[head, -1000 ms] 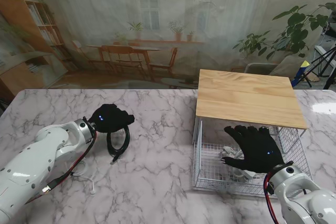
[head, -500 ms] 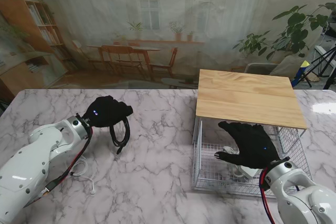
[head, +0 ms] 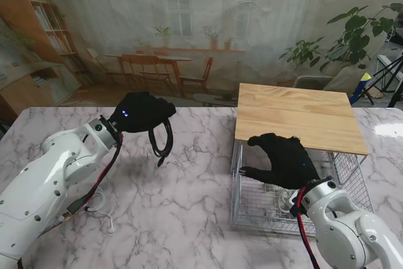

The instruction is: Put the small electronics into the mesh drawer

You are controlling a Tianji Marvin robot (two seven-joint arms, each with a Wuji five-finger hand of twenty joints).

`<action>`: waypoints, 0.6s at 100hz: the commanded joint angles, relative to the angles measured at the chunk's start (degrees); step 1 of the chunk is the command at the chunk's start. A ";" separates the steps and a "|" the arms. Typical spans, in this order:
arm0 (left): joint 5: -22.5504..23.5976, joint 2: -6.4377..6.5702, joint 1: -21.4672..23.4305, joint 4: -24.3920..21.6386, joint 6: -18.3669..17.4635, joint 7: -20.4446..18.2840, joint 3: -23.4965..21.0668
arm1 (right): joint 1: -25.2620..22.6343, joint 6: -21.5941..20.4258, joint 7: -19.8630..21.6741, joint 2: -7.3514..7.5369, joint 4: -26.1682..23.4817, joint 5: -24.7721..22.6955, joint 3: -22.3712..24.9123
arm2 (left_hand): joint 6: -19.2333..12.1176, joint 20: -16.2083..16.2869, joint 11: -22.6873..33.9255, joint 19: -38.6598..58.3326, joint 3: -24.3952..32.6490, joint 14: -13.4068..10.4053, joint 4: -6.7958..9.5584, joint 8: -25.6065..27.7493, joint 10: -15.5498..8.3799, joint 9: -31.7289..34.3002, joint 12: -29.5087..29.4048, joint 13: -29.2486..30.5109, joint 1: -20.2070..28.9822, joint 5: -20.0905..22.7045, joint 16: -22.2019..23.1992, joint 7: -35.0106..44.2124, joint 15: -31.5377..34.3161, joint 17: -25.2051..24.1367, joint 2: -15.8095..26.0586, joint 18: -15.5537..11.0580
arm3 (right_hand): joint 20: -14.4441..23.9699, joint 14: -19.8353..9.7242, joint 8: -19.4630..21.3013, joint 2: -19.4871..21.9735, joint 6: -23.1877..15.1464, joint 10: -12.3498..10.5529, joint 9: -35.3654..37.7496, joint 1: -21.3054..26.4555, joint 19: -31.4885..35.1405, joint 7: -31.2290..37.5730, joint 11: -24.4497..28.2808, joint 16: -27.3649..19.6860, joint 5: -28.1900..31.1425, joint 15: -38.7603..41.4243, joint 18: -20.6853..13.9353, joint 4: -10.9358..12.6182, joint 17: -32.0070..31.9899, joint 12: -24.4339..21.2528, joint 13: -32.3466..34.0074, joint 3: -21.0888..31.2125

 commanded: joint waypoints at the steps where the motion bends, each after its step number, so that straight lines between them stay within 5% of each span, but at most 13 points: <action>1: -0.80 -1.23 -2.21 -2.18 0.30 -1.83 0.97 | 1.09 0.18 0.98 -0.30 -0.18 0.24 -0.76 | -0.99 1.78 1.82 1.07 7.51 1.42 3.52 2.00 -0.51 1.03 1.39 2.28 2.96 2.78 0.98 4.26 2.93 0.03 2.69 -5.18 | -0.59 1.48 -1.42 0.20 2.30 1.30 -2.44 -2.62 -1.19 -3.96 -1.10 -1.25 -1.08 -3.27 1.47 -1.24 -1.28 -0.25 0.07 0.84; 18: -4.46 -2.18 -5.86 -3.39 1.52 -5.79 4.19 | 4.10 2.15 1.96 -0.18 -0.55 0.04 -3.70 | -0.84 1.73 1.72 0.80 7.09 1.31 3.26 2.26 -0.38 0.86 1.43 2.19 3.23 2.57 0.98 4.05 2.66 -0.05 2.99 -5.13 | -0.41 2.10 -6.78 -0.38 5.79 3.16 -4.70 -4.30 -2.09 -14.24 -1.70 -2.35 -2.18 -3.30 1.80 -1.48 -1.61 -0.52 -0.51 1.79; 34: -6.95 -2.86 -8.21 -4.24 3.15 -8.03 6.91 | 8.07 6.36 -0.15 -0.61 0.62 1.01 -8.17 | -0.82 1.85 1.91 0.89 7.06 1.20 3.48 2.44 -0.26 0.73 1.77 2.35 3.35 2.60 1.12 3.92 2.71 0.10 3.03 -5.12 | -0.24 2.66 -6.65 -2.22 7.15 4.38 -8.25 -7.77 -2.02 -14.00 -1.45 -3.13 2.39 -3.75 2.31 -2.16 -2.50 -0.12 -1.86 3.00; 60: -10.20 -3.73 -11.24 -4.65 5.07 -10.24 11.05 | 15.58 14.36 -1.77 -1.23 4.25 2.49 -15.33 | -0.59 1.95 1.96 0.98 7.10 1.09 3.73 2.78 -0.09 0.64 1.89 2.41 3.23 2.40 1.06 3.78 2.75 0.31 3.11 -5.22 | -0.58 3.48 -6.25 -2.39 10.05 5.52 -11.14 -12.00 -2.74 -16.04 -3.85 -5.75 0.93 -4.86 3.90 -2.95 -3.84 -1.84 -2.88 5.78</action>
